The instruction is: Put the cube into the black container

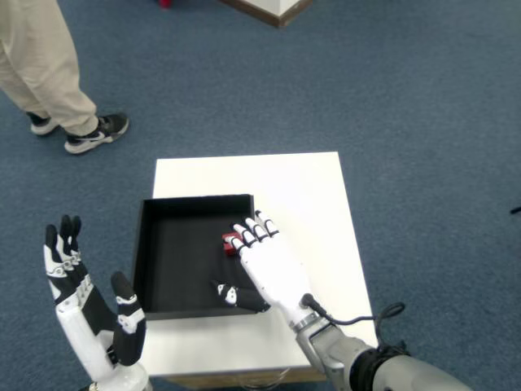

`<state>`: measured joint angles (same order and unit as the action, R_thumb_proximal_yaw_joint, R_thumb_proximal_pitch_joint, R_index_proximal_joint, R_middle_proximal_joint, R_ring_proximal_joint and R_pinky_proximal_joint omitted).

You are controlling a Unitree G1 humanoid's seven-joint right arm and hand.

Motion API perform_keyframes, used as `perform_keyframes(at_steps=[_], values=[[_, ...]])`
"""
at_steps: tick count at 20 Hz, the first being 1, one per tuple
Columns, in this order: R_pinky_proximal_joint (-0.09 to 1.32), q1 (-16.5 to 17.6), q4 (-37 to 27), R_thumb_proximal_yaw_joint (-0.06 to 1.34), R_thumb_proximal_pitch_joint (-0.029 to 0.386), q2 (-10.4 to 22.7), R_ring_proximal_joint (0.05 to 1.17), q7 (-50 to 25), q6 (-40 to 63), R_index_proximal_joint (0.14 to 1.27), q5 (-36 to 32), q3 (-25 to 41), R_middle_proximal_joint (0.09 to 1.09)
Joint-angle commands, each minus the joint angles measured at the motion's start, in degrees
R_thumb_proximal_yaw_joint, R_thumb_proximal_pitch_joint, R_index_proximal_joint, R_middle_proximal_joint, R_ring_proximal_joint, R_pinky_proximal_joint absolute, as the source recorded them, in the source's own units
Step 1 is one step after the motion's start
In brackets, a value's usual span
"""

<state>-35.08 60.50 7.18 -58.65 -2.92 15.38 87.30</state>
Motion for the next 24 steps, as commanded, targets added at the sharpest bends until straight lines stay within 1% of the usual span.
perform_keyframes(at_steps=[1,3,5,7,8,9,10,11,12,14,15,16,18,21,24], values=[[0.12,-2.29,-0.9,0.32,0.056,0.14,0.21,-2.37,-0.32,0.46,-1.04,-1.33,0.25],[0.13,-2.21,-0.73,0.32,0.059,0.63,0.22,-5.53,2.48,0.46,-2.86,-2.02,0.25],[0.16,-1.79,-1.8,0.35,0.073,1.47,0.24,-11.88,10.11,0.47,-6.26,-4.28,0.27],[0.18,-1.21,-8.06,0.39,0.08,2.21,0.26,-18.73,20.7,0.49,-10.14,-8.28,0.29],[0.19,-0.57,-11.19,0.43,0.086,2.92,0.27,-19.93,26.54,0.5,-12.5,-10.42,0.3],[0.2,0.28,-12.92,0.47,0.094,4.13,0.27,-19.68,32.07,0.5,-14.81,-11.99,0.32],[0.2,1.02,-12.49,0.5,0.099,5.21,0.29,-18.35,36.54,0.5,-17.03,-13.04,0.35],[0.21,1.98,-10.63,0.51,0.104,6.15,0.31,-16.44,41.18,0.5,-19.44,-13.93,0.37],[0.21,2.66,-9.78,0.51,0.108,7.33,0.31,-15.56,44.83,0.51,-20.5,-14.4,0.37],[0.23,3.62,-9.35,0.51,0.12,9.88,0.32,-15.0,50.64,0.51,-21.41,-15.07,0.38],[0.24,4.35,-9.33,0.5,0.149,11.42,0.33,-14.89,54.47,0.51,-21.92,-15.49,0.38],[0.25,5.05,-9.37,0.49,0.196,12.84,0.33,-15.12,58.1,0.51,-22.07,-15.84,0.39],[0.27,6.08,-9.08,0.48,0.245,15.14,0.34,-16.42,63.54,0.51,-21.21,-16.37,0.39],[0.28,7.54,-10.5,0.48,0.26,18.24,0.36,-18.62,69.55,0.49,-19.17,-17.02,0.39],[0.27,9.22,-11.88,0.42,0.251,20.41,0.35,-20.35,72.67,0.46,-18.41,-17.73,0.38]])
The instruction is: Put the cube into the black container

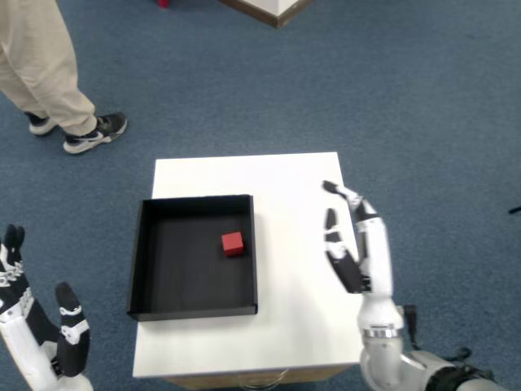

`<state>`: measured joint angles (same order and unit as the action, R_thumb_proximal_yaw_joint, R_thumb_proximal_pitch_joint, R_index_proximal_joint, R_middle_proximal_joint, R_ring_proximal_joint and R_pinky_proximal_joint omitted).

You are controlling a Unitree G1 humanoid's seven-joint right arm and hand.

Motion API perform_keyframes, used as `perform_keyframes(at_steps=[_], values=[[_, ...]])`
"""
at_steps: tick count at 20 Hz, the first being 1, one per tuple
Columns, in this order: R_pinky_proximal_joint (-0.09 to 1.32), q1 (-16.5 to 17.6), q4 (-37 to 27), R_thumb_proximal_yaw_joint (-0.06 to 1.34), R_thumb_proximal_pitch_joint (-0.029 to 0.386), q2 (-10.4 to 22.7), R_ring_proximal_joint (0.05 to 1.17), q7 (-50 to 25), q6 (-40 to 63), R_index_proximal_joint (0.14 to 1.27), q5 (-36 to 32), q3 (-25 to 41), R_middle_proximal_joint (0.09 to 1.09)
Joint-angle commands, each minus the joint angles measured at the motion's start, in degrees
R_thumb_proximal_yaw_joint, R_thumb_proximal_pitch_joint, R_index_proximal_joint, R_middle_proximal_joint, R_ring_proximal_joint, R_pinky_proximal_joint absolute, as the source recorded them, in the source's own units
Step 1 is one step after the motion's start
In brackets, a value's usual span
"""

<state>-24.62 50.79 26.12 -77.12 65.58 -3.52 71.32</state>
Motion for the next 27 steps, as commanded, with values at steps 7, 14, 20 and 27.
perform_keyframes(at_steps=[7,14,20,27], values=[[0.19,1.77,-5.1,0.26,0.234,4.3,0.32,-2.28,8.16,0.38,-1.05,-1.43,0.33],[0.15,3.0,-2.74,0.12,0.232,3.85,0.3,-1.32,9.32,0.37,-3.4,-0.04,0.31],[0.18,3.58,-0.1,0.03,0.237,2.55,0.33,-1.0,9.71,0.38,-5.22,0.38,0.32],[0.2,3.93,0.82,0.0,0.235,1.87,0.34,-1.15,10.26,0.39,-5.35,0.38,0.33]])
